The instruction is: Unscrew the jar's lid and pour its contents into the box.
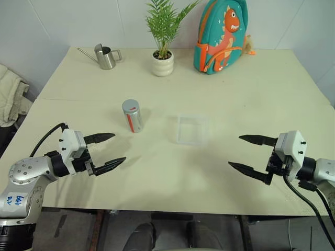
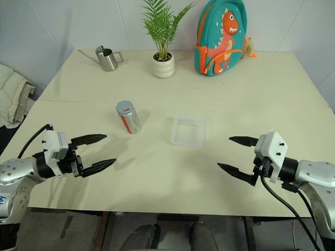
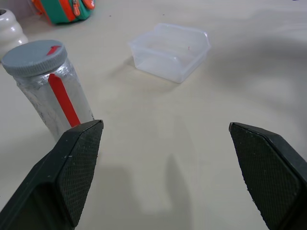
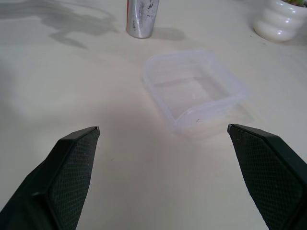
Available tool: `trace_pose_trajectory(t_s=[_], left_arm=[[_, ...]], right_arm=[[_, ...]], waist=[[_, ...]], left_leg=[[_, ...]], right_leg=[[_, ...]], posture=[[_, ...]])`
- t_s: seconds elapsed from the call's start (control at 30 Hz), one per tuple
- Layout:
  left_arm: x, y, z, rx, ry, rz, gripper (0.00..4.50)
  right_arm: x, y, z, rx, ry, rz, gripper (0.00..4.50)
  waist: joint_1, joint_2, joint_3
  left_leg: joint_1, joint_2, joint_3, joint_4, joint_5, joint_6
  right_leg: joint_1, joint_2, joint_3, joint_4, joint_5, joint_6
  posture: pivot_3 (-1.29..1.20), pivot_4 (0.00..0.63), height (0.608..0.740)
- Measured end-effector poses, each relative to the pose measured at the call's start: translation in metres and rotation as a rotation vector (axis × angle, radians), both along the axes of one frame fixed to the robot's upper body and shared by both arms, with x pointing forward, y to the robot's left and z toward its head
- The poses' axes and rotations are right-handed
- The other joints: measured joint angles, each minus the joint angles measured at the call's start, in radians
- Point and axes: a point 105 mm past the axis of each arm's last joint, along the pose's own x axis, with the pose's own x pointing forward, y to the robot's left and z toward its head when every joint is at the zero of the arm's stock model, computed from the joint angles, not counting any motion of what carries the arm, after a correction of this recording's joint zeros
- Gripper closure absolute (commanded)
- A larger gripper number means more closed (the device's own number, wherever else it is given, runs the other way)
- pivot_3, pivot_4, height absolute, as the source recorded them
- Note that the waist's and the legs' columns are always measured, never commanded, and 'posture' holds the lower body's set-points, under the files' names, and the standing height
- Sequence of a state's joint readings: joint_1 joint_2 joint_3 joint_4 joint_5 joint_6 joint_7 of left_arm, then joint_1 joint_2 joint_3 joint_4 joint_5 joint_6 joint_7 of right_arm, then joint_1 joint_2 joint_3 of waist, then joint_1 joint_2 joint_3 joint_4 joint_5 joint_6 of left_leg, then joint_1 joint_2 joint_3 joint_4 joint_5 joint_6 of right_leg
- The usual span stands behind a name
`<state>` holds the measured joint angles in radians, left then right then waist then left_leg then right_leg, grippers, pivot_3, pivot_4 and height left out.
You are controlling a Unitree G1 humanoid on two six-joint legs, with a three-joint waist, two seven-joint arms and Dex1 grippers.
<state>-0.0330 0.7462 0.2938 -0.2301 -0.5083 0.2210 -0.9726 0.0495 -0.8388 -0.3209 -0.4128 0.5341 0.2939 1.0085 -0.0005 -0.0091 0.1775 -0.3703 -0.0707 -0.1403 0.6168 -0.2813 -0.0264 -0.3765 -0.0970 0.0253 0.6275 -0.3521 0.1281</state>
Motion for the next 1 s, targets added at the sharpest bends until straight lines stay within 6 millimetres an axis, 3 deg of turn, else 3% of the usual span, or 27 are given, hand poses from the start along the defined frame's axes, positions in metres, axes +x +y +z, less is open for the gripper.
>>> trace_pose_trajectory(t_s=[0.2, 0.33, 0.57, 0.7, 0.8, 1.0], left_arm=[[-0.003, 0.005, -0.010, 0.000, 0.016, 0.093, 0.04], [0.003, 0.008, -0.024, -0.080, -0.010, 0.294, 0.04], [0.021, -0.022, -0.040, -0.125, -0.078, 0.591, 0.04], [0.045, -0.032, -0.030, -0.166, -0.146, 0.683, 0.04], [0.060, -0.040, -0.020, -0.177, -0.183, 0.687, 0.04], [0.075, -0.051, -0.019, -0.179, -0.203, 0.688, 0.04]], right_arm=[[0.004, 0.007, -0.008, 0.031, 0.020, 0.014, 0.00], [0.014, 0.016, 0.002, 0.066, -0.019, 0.030, 0.00], [0.028, 0.056, 0.016, 0.168, -0.055, 0.141, 0.00], [0.038, 0.083, 0.030, 0.266, -0.068, 0.168, 0.00], [0.035, 0.104, 0.033, 0.305, -0.046, 0.212, 0.00], [0.031, 0.118, 0.040, 0.356, -0.050, 0.210, 0.00]], waist=[[0.001, 0.000, 0.000], [0.001, -0.001, 0.000], [0.017, -0.002, 0.000], [0.028, -0.002, 0.000], [0.027, -0.002, 0.000], [0.025, -0.002, 0.000]], left_leg=[[0.000, 0.000, 0.002, 0.001, -0.001, 0.001], [0.000, 0.000, 0.004, 0.005, -0.002, 0.003], [-0.001, -0.001, 0.006, 0.011, -0.003, 0.004], [-0.001, -0.002, 0.006, 0.012, -0.003, 0.004], [-0.002, -0.003, 0.007, 0.012, -0.004, 0.005], [-0.003, -0.002, 0.011, 0.012, -0.005, 0.007]], right_leg=[[0.000, 0.000, 0.004, 0.000, 0.000, 0.001], [0.000, 0.000, 0.005, 0.000, 0.002, 0.003], [0.000, 0.003, 0.007, 0.001, 0.003, 0.005], [0.000, 0.004, 0.007, 0.001, 0.005, 0.006], [0.000, 0.003, 0.008, 0.001, 0.005, 0.006], [-0.004, 0.003, 0.008, 0.000, 0.005, 0.007]], posture=[[0.00, 0.150, 0.740], [0.00, 0.150, 0.740], [0.00, 0.150, 0.740], [0.00, 0.150, 0.740], [0.00, 0.150, 0.740], [0.00, 0.150, 0.740]])
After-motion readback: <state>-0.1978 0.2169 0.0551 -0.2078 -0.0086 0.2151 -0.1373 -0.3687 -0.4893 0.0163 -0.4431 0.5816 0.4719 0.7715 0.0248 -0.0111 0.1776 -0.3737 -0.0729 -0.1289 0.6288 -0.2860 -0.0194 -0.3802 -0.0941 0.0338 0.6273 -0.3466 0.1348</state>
